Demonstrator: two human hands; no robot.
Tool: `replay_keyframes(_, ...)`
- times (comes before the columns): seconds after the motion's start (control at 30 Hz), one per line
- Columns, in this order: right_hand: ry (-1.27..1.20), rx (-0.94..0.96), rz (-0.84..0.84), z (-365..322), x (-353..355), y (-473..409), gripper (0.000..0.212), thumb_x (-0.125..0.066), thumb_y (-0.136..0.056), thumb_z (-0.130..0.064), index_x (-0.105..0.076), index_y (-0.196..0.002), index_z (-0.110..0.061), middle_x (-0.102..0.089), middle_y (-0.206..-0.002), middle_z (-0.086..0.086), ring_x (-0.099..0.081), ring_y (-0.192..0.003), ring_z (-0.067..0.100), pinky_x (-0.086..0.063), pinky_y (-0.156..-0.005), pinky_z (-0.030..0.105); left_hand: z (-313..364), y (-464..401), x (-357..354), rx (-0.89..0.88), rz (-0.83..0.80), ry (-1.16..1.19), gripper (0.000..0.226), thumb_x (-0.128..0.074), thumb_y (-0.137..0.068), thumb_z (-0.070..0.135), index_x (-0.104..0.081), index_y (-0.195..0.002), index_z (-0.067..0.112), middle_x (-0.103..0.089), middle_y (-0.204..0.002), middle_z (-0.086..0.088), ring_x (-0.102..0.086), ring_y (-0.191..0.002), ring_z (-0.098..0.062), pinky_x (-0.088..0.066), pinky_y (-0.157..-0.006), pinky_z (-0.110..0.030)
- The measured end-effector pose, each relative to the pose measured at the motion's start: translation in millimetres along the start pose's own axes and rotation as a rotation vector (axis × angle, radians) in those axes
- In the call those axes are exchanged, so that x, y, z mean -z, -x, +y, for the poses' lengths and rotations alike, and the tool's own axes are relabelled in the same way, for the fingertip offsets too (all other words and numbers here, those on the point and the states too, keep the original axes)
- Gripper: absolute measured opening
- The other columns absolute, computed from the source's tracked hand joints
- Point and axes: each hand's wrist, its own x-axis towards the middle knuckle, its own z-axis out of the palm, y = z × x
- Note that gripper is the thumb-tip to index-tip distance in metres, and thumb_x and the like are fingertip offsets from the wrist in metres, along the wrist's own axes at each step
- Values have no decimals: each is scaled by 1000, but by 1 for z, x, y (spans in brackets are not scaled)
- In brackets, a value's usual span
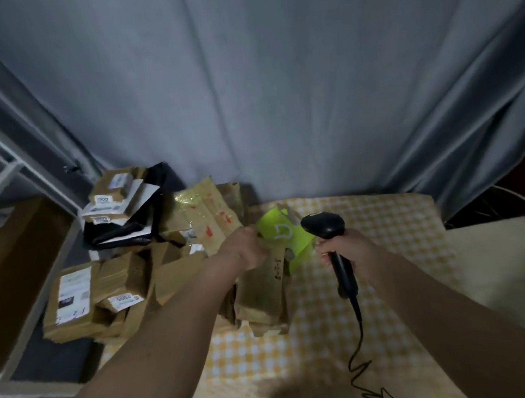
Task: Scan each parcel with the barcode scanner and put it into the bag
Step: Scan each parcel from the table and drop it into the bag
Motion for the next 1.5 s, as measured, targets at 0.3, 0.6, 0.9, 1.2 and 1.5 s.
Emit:
replay_keyframes(0.3, -199, -115, 63, -4, 16, -66, 6, -66, -80, 3, -61, -81, 0, -56, -69, 13, -56, -61, 23, -45, -67, 38, 10, -135, 3, -125, -126, -109, 51, -61, -93, 30, -50, -140, 15, -52, -141, -11, -50, -129, -25, -39, -100, -27)
replay_keyframes(0.6, -421, -326, 244, 21, 9, -167, 8, -66, -84, 0, -59, -87, -2, -63, -89, 14, -63, -77, 27, -47, -63, 36, 1, -280, -53, -14, -253, -54, 64, -66, -90, 33, -40, -141, 5, -44, -145, -15, -44, -132, -27, -38, -101, -30)
replay_keyframes(0.9, -567, -433, 229, 58, 3, -254, 32, -70, -82, -7, -59, -112, 0, -58, -99, 15, -58, -83, 27, -53, -75, 40, -17, -363, -114, 143, -198, 60, 64, -58, -93, 42, -35, -145, 12, -33, -152, -16, -31, -140, -30, -34, -96, -24)
replay_keyframes(1.2, -618, -406, 221, 62, 5, -283, 13, -69, -81, -4, -61, -91, -6, -58, -96, 11, -58, -89, 29, -53, -76, 41, -20, -390, -138, 406, -182, 418, 91, -56, -87, 61, -23, -152, 6, -22, -158, -12, -29, -142, -30, -30, -111, -35)
replay_keyframes(1.5, -406, -302, 518, 54, 49, -258, 10, -61, -82, -4, -54, -79, -10, -51, -78, 11, -51, -74, 27, -45, -67, 40, 20, -380, -129, 420, -5, 528, 55, -68, -87, 30, -46, -128, 0, -53, -126, -15, -52, -121, -28, -41, -75, -25)
